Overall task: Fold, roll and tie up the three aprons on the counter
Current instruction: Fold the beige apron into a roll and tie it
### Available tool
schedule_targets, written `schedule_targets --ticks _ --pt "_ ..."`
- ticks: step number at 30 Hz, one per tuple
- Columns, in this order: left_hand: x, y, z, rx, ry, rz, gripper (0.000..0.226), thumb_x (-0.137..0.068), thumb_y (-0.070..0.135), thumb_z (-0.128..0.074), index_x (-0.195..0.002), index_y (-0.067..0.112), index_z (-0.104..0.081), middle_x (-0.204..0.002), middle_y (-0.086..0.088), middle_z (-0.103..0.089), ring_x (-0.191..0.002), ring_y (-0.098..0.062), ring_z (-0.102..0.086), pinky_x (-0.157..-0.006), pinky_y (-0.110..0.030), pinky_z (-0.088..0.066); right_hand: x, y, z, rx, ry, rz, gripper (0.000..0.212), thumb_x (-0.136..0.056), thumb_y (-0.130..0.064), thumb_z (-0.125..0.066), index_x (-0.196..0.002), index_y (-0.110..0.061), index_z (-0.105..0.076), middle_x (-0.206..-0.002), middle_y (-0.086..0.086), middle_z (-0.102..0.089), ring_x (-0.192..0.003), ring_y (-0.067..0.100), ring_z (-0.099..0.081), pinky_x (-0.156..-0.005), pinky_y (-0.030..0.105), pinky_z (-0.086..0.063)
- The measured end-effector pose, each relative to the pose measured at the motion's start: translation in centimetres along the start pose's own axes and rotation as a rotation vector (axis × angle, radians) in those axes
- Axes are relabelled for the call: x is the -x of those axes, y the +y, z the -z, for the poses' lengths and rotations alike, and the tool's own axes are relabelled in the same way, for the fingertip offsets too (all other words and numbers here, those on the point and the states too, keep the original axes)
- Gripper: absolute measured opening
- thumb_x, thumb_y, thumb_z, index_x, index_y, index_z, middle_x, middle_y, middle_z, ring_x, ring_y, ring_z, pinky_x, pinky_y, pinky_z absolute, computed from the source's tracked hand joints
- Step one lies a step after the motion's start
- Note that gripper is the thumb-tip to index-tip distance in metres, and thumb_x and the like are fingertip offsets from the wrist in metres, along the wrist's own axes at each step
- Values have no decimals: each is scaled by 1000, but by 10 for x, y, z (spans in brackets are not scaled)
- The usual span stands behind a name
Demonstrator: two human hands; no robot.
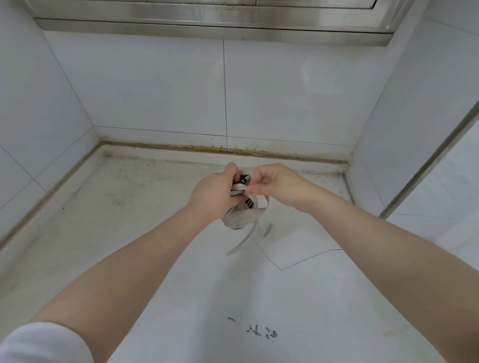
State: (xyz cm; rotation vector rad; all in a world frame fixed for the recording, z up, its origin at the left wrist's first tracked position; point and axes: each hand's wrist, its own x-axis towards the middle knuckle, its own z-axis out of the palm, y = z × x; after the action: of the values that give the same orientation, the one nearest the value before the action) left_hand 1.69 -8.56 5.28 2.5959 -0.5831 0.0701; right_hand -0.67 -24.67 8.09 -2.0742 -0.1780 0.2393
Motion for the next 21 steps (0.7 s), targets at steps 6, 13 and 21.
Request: schedule_targets --ticks 6,13,21 --pt "3 -4 -1 24 -49 -42 34 -81 27 -68 -101 10 -46 -78 0 -55 -72 -29 -54 -59 -32 -37 5 0 6 -43 -108 -90 18 -85 -9 -67 -73 -16 -56 -64 -4 -65 -52 -1 -55 -53 16 -37" --pt "-1 -2 1 11 -44 -52 37 -80 27 -69 -102 9 -45 -80 1 -54 -72 -27 -51 -61 -34 -39 4 -2 -3 204 -15 -9 5 -80 -7 -71 -85 -5 -72 -66 -9 -57 -57 -1 -47 -50 4 -34" --pt "0 -4 2 77 -33 -40 37 -77 22 -72 -93 16 -39 -77 0 -55 -69 -25 -49 -59 -31 -36 1 5 -8 486 -16 90 11 -82 -18 -69 -86 -8 -73 -65 -8 -49 -66 12 -46 -60 23 -33"
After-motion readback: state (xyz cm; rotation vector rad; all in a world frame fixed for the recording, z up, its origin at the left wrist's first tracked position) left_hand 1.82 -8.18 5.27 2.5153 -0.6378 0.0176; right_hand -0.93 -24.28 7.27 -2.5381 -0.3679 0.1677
